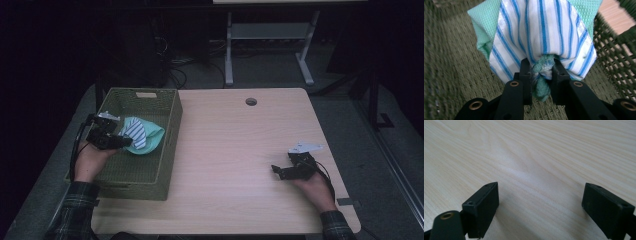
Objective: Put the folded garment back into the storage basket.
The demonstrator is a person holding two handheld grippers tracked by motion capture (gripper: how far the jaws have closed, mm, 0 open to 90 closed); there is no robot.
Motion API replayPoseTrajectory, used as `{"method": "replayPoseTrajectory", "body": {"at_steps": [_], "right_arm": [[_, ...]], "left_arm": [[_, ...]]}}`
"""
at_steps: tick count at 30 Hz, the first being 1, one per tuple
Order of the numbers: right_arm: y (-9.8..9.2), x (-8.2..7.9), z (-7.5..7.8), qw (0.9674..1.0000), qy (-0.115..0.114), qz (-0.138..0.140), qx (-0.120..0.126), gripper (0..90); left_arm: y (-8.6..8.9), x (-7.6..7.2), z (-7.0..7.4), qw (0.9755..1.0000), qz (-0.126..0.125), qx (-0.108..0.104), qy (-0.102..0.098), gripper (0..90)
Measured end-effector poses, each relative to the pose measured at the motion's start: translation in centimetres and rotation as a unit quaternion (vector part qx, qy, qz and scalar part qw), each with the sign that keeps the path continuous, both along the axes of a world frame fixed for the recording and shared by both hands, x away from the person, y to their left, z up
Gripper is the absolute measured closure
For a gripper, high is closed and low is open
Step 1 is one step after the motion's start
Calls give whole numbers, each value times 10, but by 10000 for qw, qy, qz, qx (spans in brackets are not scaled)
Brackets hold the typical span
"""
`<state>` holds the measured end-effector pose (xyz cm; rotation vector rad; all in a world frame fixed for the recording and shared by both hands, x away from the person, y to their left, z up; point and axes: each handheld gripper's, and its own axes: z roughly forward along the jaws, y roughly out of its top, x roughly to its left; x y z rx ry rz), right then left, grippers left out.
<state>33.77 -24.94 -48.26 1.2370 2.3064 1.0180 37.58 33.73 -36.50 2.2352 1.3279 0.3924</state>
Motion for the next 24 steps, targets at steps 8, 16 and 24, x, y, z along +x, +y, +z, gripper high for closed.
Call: {"method": "replayPoseTrajectory", "body": {"at_steps": [8,16,24], "right_arm": [[0,0,0,10000,-3,1,1,135],[0,0,0,10000,-3,1,1,135],[0,0,0,10000,-3,-1,1,135]], "left_arm": [[2,4,-22,9996,55,13,259,735],[1,4,-25,9995,85,25,316,718],[2,5,-31,9996,27,-36,286,423]]}}
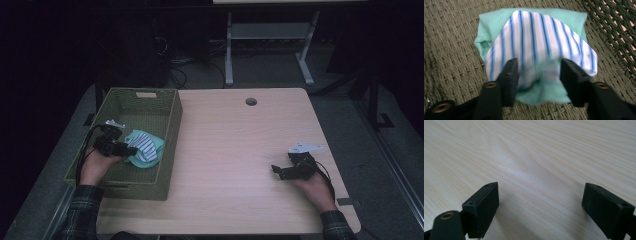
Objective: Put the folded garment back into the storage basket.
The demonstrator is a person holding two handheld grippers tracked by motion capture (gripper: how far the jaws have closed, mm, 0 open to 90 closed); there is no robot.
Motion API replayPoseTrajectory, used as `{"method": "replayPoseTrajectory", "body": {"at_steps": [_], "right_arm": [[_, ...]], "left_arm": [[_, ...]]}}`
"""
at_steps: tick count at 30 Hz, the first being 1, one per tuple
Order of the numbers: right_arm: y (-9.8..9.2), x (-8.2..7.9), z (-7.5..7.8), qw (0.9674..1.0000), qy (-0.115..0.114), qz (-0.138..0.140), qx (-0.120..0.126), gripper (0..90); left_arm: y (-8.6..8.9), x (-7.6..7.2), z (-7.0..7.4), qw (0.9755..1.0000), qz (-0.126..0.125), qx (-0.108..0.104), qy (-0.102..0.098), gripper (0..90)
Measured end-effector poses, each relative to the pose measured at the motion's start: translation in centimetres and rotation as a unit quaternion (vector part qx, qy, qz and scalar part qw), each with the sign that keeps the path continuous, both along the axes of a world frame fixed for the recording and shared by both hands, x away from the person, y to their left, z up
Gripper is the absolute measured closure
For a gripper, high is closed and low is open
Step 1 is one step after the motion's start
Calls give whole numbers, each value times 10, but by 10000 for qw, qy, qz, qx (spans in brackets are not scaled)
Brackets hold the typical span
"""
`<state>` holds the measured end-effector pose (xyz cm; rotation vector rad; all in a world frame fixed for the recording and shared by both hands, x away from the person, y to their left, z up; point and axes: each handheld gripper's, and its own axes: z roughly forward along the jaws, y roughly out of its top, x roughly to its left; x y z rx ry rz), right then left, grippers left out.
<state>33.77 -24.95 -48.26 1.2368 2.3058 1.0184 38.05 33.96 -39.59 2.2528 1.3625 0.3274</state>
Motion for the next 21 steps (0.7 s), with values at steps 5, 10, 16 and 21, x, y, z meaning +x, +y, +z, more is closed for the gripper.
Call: {"method": "replayPoseTrajectory", "body": {"at_steps": [5,10,16,21], "right_arm": [[0,0,0,10000,1,1,0,135],[0,0,0,10000,2,1,-1,135],[0,0,0,10000,1,0,-1,135],[0,0,0,10000,-1,1,-2,135]], "left_arm": [[-1,-1,6,9997,30,-114,-205,270],[-14,-8,21,9984,-105,-348,-426,209],[-39,-14,38,9961,-322,-569,-598,181],[-69,-19,53,9920,-587,-808,-776,181]]}}
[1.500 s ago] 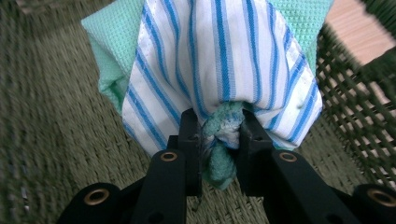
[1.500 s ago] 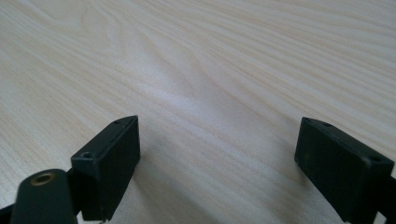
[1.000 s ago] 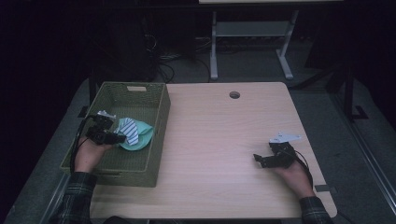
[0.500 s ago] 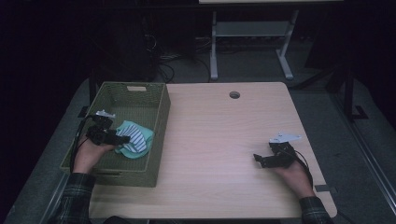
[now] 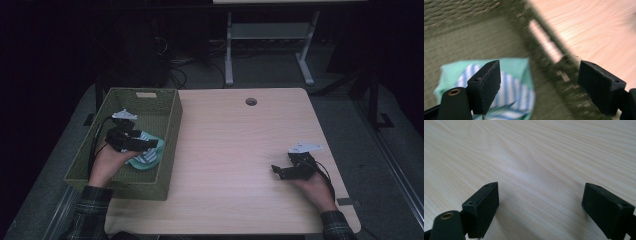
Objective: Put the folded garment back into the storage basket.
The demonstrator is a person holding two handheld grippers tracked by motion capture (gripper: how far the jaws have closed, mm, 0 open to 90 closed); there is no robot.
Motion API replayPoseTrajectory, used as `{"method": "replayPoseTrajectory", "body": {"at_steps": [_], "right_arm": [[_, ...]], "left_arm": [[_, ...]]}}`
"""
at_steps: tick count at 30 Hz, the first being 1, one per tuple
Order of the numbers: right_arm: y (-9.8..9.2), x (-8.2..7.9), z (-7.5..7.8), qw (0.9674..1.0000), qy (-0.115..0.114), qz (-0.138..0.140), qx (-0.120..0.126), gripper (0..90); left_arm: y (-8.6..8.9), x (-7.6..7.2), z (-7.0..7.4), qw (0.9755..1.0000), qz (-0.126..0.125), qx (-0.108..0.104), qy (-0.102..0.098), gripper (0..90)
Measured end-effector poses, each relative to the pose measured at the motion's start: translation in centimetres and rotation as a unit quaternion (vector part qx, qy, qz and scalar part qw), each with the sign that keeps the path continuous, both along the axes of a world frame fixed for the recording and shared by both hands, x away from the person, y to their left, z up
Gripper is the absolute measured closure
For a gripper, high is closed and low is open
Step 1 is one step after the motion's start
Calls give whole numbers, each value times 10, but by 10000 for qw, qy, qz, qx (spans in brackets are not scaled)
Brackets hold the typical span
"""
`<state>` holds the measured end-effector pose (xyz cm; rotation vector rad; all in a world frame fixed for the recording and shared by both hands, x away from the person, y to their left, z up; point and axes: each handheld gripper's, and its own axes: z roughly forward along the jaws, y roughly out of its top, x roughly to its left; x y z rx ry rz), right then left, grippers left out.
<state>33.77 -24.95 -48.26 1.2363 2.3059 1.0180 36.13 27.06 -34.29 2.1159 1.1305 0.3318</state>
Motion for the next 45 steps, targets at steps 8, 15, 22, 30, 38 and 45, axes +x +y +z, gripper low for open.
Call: {"method": "replayPoseTrajectory", "body": {"at_steps": [8,15,22,30,38,45], "right_arm": [[0,0,0,10000,3,-1,2,135],[0,0,0,10000,3,-1,2,135],[0,0,0,10000,-14,3,-8,135],[0,0,0,10000,-19,11,-7,135],[0,0,0,10000,-28,25,-10,135],[0,0,0,10000,-18,21,-8,135]], "left_arm": [[-36,-4,10,9992,-310,-189,-153,181],[-78,-6,7,9972,-679,-258,-150,183],[-110,-9,0,9951,-935,-287,-132,182],[-147,-11,-17,9926,-1189,-218,-111,156],[-172,-16,-42,9905,-1366,-97,-85,155],[-186,-15,-71,9894,-1449,119,-36,155]]}}
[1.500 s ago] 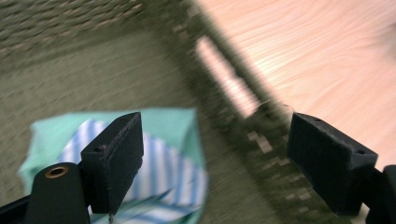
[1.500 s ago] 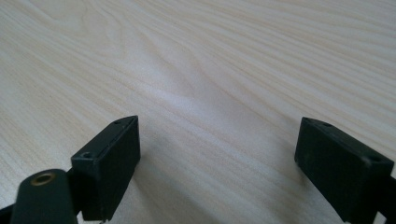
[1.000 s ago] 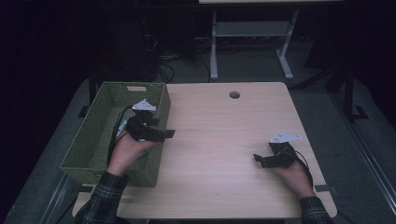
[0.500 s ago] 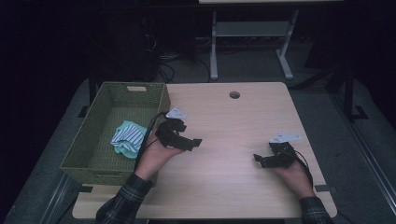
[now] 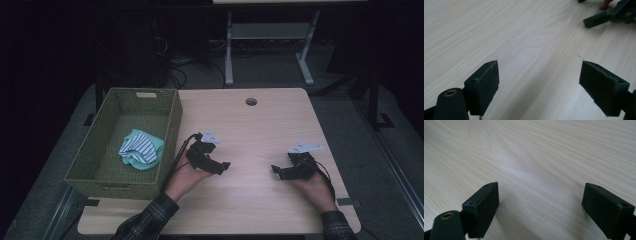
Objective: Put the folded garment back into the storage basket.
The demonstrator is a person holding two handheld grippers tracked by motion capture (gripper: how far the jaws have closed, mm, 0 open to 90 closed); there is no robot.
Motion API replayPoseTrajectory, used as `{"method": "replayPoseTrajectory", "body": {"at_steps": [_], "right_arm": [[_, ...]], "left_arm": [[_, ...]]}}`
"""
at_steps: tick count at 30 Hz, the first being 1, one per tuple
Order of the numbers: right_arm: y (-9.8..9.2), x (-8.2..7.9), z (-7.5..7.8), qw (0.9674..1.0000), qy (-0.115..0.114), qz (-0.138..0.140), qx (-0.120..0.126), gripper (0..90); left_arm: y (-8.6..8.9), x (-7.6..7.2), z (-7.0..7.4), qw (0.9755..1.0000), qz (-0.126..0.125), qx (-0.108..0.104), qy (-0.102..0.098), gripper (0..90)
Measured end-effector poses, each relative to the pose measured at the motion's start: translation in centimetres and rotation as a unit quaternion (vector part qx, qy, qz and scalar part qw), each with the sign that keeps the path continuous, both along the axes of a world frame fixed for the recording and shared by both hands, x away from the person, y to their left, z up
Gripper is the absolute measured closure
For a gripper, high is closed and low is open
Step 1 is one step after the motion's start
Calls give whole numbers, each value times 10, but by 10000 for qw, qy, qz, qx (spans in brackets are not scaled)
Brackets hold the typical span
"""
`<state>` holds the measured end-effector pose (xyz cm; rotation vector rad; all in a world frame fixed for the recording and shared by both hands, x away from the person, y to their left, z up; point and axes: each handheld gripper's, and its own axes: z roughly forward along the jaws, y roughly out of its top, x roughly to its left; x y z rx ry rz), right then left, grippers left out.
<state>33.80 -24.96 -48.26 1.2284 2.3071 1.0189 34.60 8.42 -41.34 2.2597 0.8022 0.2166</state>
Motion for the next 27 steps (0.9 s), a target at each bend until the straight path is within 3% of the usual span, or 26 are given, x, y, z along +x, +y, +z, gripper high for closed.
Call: {"method": "replayPoseTrajectory", "body": {"at_steps": [6,13,19,27], "right_arm": [[0,0,0,10000,-2,1,1,135],[0,0,0,10000,0,5,1,135],[0,0,0,10000,2,10,3,135],[0,0,0,10000,3,12,2,135]], "left_arm": [[-3,3,-20,9999,16,124,66,155],[-6,7,-43,9989,42,428,163,155],[-7,8,-50,9981,44,577,198,149],[-8,6,-52,9975,-2,700,24,141]]}}
